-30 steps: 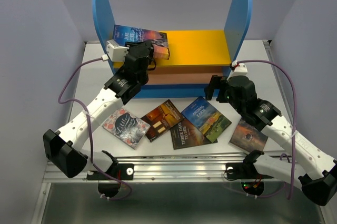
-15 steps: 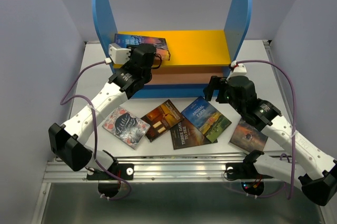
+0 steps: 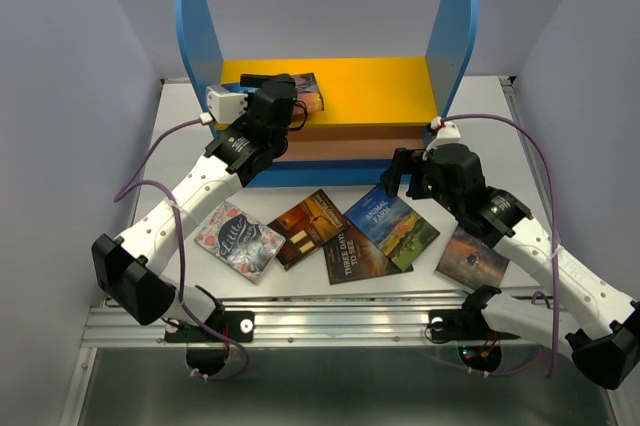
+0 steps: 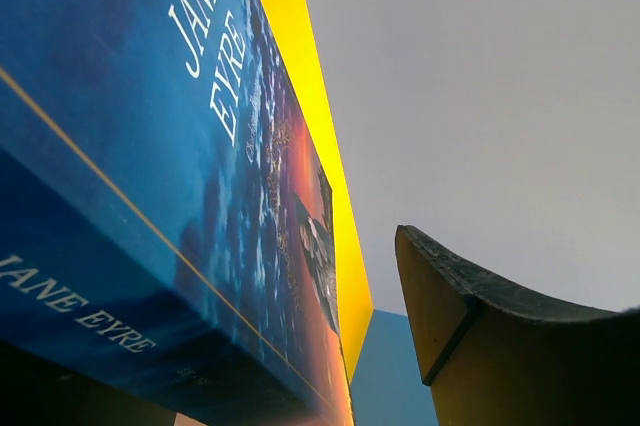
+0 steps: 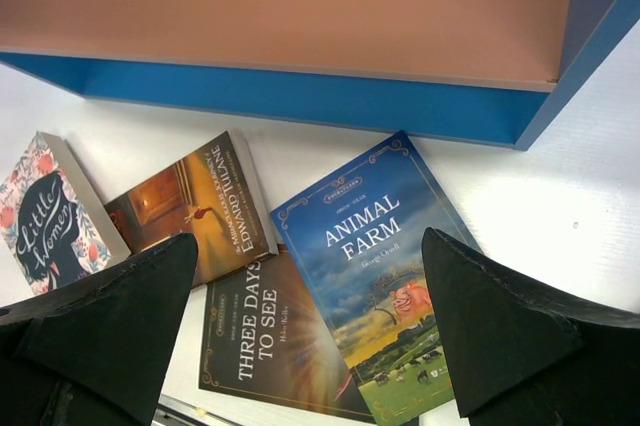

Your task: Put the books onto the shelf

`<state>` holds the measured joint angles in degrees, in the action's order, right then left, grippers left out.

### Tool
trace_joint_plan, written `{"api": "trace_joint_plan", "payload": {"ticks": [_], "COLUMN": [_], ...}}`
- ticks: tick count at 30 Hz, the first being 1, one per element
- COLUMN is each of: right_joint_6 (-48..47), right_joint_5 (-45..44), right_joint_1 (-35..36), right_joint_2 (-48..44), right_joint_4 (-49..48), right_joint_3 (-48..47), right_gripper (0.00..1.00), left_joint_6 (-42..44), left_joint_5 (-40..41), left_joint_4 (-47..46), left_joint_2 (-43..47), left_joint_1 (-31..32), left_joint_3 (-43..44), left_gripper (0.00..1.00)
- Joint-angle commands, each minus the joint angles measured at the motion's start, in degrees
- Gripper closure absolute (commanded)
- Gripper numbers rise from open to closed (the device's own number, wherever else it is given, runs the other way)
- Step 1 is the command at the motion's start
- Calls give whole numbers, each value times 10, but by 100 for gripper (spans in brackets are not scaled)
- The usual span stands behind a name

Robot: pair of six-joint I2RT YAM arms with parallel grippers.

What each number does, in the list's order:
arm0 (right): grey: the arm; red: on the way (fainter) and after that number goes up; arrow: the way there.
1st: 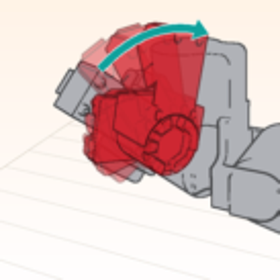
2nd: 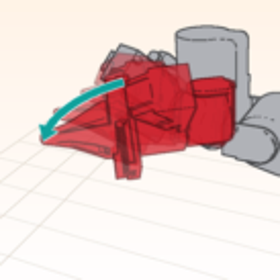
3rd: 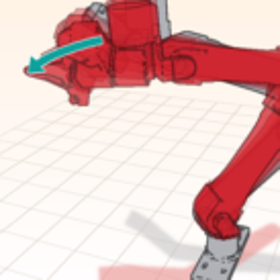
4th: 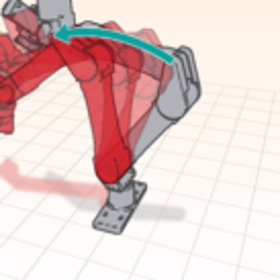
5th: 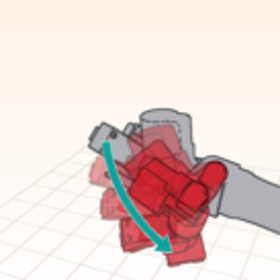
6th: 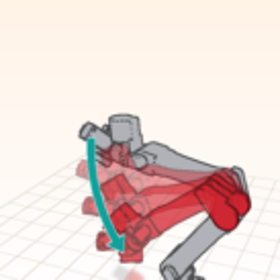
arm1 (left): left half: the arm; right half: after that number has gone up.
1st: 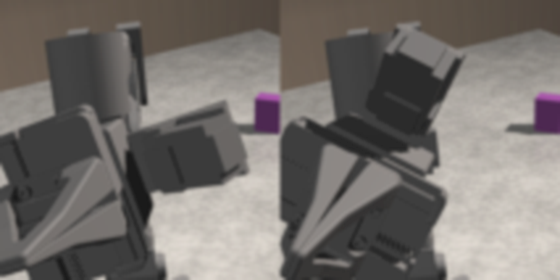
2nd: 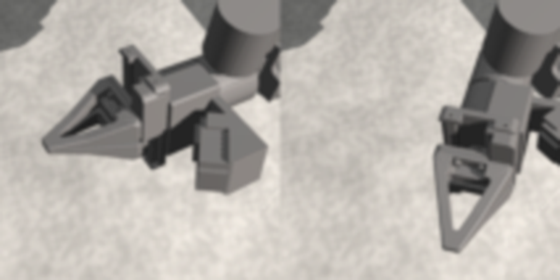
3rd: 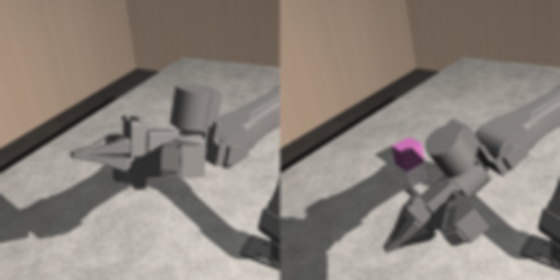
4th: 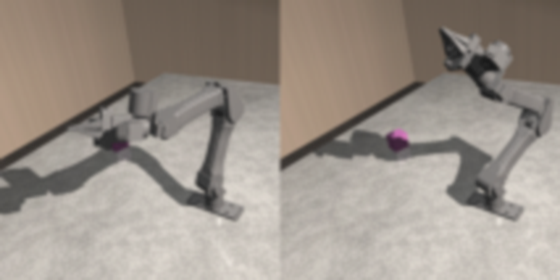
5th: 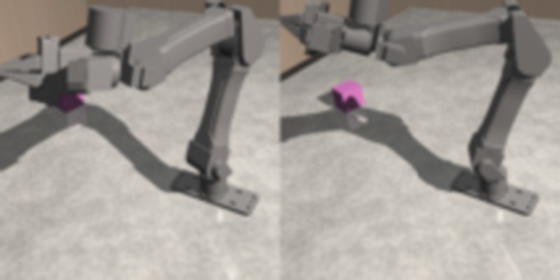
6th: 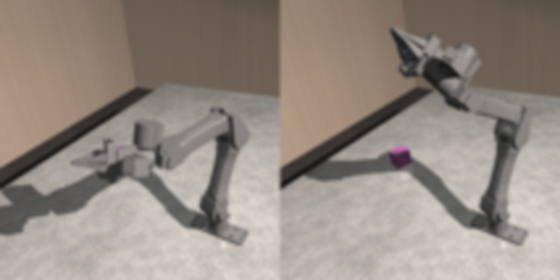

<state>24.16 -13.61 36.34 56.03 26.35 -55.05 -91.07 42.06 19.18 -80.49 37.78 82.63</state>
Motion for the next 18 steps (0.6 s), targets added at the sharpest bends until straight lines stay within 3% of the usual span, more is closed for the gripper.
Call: {"api": "trace_joint_plan", "payload": {"ticks": [1, 10, 18], "right_joint_6": [-5, -19, -24], "right_joint_5": [14, 73, 74], "right_joint_1": [-2, -2, -2], "right_joint_2": [1, 21, 21], "right_joint_4": [-11, -14, -17], "right_joint_3": [-28, -37, -32], "right_gripper": [0, 0, 0], "left_joint_6": [-7, 71, 108], "left_joint_5": [20, -68, -147], "left_joint_4": [-34, -27, -36], "left_joint_2": [39, 44, 34], "left_joint_1": [1, -20, -68], "left_joint_3": [23, 19, 24], "left_gripper": [18, 14, 20]}}
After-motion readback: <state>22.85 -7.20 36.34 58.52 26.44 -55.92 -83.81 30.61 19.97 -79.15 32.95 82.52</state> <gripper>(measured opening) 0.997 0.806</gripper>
